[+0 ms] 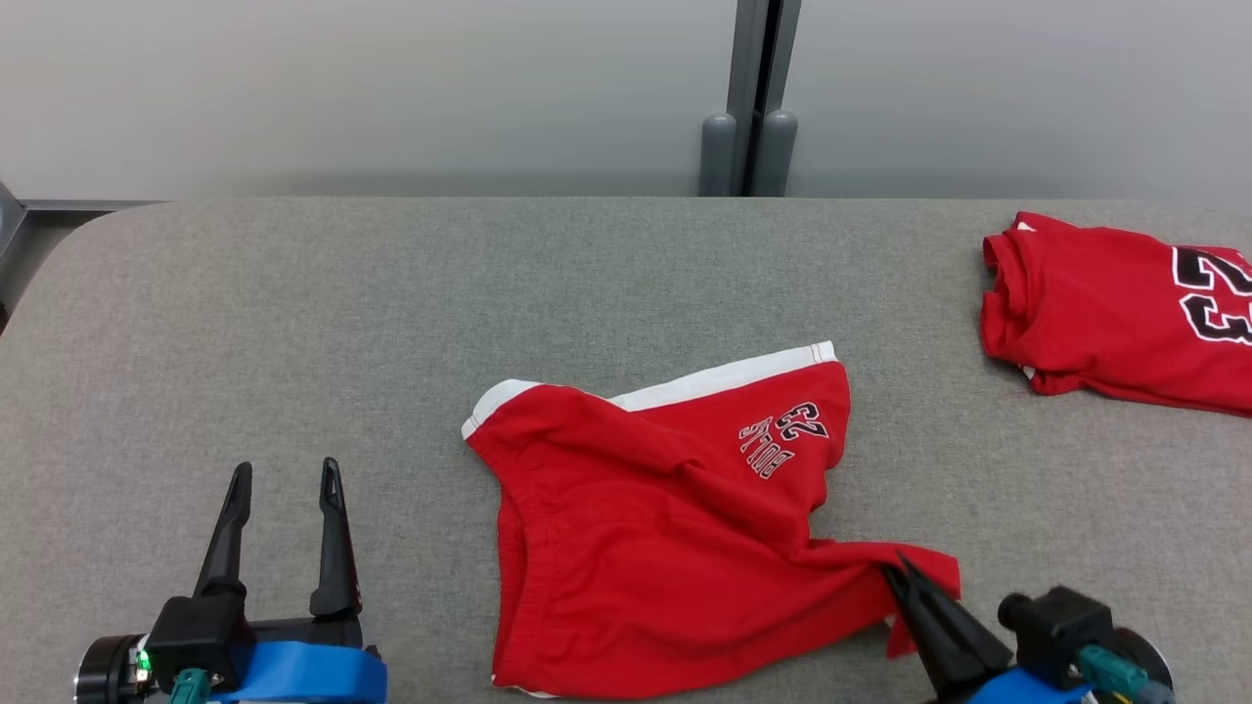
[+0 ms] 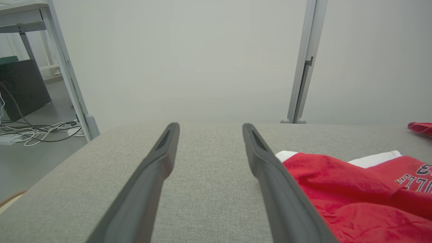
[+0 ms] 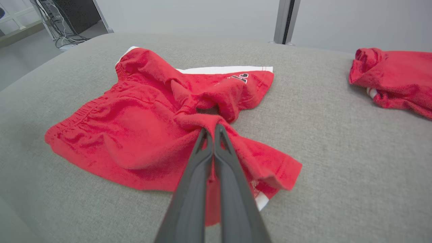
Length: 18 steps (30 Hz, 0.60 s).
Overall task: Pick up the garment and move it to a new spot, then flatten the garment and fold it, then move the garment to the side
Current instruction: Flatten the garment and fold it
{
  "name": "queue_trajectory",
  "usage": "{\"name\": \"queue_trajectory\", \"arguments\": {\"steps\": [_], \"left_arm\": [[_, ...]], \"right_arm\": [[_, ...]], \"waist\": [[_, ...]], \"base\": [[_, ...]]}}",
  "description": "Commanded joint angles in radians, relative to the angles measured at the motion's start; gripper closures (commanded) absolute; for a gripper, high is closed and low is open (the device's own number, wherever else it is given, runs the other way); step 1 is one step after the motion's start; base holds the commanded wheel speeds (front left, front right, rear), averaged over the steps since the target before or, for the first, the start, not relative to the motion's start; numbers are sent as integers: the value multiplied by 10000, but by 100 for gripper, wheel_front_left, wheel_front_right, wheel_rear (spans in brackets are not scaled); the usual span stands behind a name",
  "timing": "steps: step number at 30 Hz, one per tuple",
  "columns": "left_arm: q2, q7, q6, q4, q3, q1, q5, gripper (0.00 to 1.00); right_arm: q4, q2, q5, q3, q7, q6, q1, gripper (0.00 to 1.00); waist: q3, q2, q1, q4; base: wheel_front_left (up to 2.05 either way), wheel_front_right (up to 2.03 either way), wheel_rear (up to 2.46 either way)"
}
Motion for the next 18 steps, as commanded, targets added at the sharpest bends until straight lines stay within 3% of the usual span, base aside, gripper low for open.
{"name": "queue_trajectory", "arguments": {"steps": [1,10,18], "left_arm": [[-16,-46,-55,-13,65,-112,29,0],[-16,-46,-58,58,-113,-352,-16,0],[-13,-46,15,72,-174,-482,-104,0]], "right_arm": [[158,6,150,7,-90,6,-338,100],[2996,-644,184,399,-881,5,-2995,100],[6102,-371,476,792,-1771,6,-5220,100]], "waist": [[12,0,0,21],[175,0,0,424],[436,0,0,575]], "base": [[0,0,0],[0,0,0],[0,0,0]]}}
